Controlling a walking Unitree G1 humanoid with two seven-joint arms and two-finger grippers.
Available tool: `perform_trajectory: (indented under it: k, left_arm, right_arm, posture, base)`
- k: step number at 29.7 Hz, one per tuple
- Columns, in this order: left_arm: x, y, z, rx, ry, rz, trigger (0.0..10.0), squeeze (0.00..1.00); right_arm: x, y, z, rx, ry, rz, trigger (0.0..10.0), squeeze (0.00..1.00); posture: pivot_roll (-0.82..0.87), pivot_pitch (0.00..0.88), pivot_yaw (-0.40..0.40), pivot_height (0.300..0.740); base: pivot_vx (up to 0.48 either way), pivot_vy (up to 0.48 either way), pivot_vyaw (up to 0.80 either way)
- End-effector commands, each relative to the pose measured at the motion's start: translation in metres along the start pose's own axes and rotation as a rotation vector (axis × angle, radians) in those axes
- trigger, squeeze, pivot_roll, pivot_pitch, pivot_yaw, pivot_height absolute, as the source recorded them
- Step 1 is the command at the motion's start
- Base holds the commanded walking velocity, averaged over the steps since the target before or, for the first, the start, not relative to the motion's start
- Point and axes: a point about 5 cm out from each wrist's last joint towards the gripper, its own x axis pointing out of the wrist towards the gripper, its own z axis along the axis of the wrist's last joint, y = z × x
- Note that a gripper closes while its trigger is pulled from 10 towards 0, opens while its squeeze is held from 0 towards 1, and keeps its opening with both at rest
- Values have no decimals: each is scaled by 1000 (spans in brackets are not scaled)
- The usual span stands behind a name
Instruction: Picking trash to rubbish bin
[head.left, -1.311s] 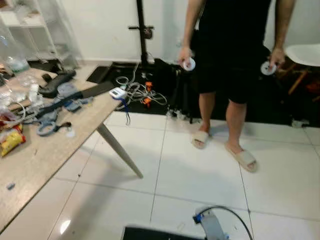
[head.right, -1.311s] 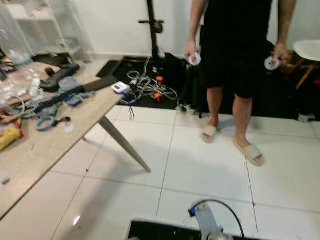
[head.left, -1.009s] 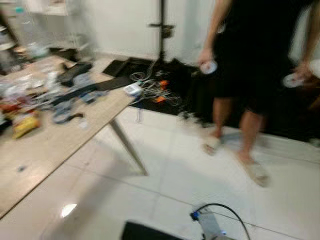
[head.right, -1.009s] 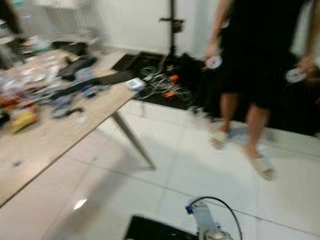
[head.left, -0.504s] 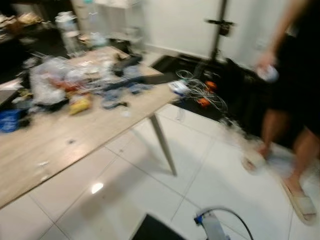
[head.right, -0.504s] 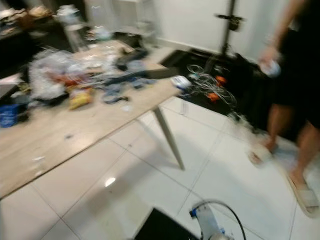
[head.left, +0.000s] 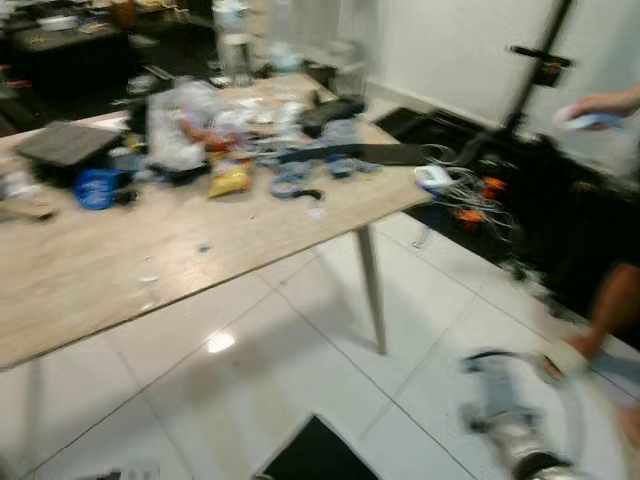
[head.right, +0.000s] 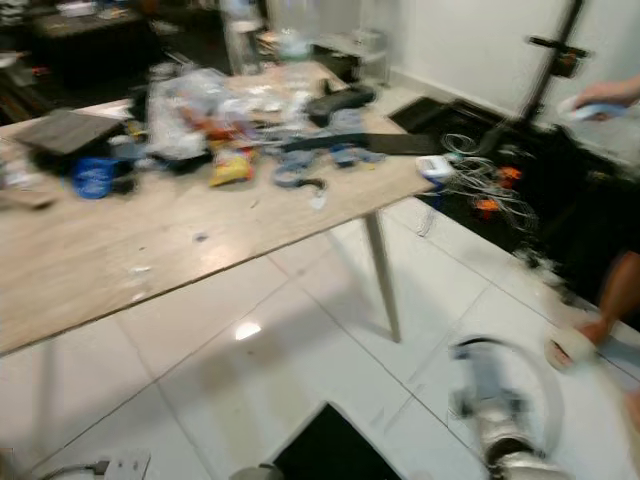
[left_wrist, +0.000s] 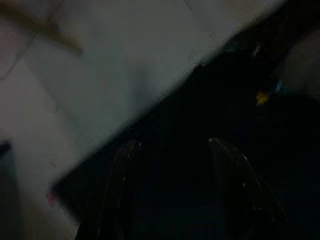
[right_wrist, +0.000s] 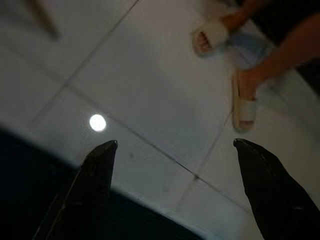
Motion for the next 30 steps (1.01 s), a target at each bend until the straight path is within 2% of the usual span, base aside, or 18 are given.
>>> perform_trajectory:
  k: [1,2,3,5,6,7,9,10,15,19,20,22,24,26,27,28,29,30]
  left_arm:
    - [0,0,1,1,3,-6,10000,0]
    - [0,0,1,1,3,-6,10000,0]
    - [0,-1,1,2,-1,-11,10000,0]
    - [0,-2,2,2,-4,-14,10000,0]
    - [1,-3,3,-2,-13,-20,10000,0]
    - [1,-3,3,-2,-13,-20,10000,0]
    - [1,-4,5,-6,-26,-29,10000,0]
    - [1,-4,8,-14,-39,-34,10000,0]
    - [1,-4,10,-22,-51,-38,10000,0]
    - [1,-3,14,-66,-74,-33,10000,0]
    - [1,-3,14,-67,-72,-33,10000,0]
    - [1,-3,14,-67,-72,-33,10000,0]
    - [1,-5,12,-63,-65,-37,10000,0]
    - [1,-5,12,-63,-65,-37,10000,0]
    - [1,-6,11,-62,-61,-41,10000,0]
    - [1,-6,11,-62,-61,-41,10000,0]
    - [1,-9,9,-64,-57,-48,10000,0]
    - [1,-10,8,-66,-56,-50,10000,0]
  right_arm:
    - [2,-12,15,80,-40,-70,10000,0]
    - [2,-12,15,80,-40,-70,10000,0]
    - [4,-18,33,108,-102,-87,10000,0]
    - [4,-22,46,125,-142,-96,10000,0]
    - [3,-22,70,125,-231,-88,10000,0]
    - [3,-22,70,125,-231,-88,10000,0]
    - [-6,-20,123,136,-421,-51,10000,0]
    - [-23,-8,175,139,-621,30,10000,0]
    - [-41,5,211,122,-771,105,10000,0]
    - [-89,46,268,106,-1033,373,10000,0]
    - [-100,59,274,101,-1070,454,10000,0]
    - [-100,59,274,101,-1070,454,10000,0]
    - [-118,89,276,62,-1106,609,10000,0]
    - [-118,89,276,62,-1106,609,10000,0]
    - [-125,105,273,21,-1114,673,10000,0]
    - [-125,105,273,21,-1114,673,10000,0]
    - [-132,129,263,-55,-1105,763,10000,0]
    - [-133,134,259,-79,-1101,784,10000,0]
  posture:
    - [58,30,18,740]
    - [58,30,18,740]
    - [40,34,25,740]
    - [40,34,25,740]
    - [29,40,26,740]
    - [29,40,26,740]
    - [27,43,29,740]
    - [25,45,30,740]
    - [23,46,31,740]
    - [32,43,26,740]
    - [32,43,26,740]
    - [32,43,26,740]
    - [32,39,23,740]
    - [32,39,23,740]
    - [32,39,23,740]
    - [32,39,23,740]
    - [36,36,16,740]
    - [37,36,14,740]
  base:
    - [0,0,769]
    - [0,0,769]
    - [0,0,763]
    - [0,0,763]
    - [0,0,763]
    - [0,0,763]
    - [0,0,763]
    - [0,0,763]
    - [0,0,763]
    - [0,0,748]
    - [0,0,731]
    - [0,0,731]
    - [0,0,728]
    - [0,0,725]
    - [0,0,731]
    - [0,0,731]
    - [0,0,725]
    - [0,0,731]
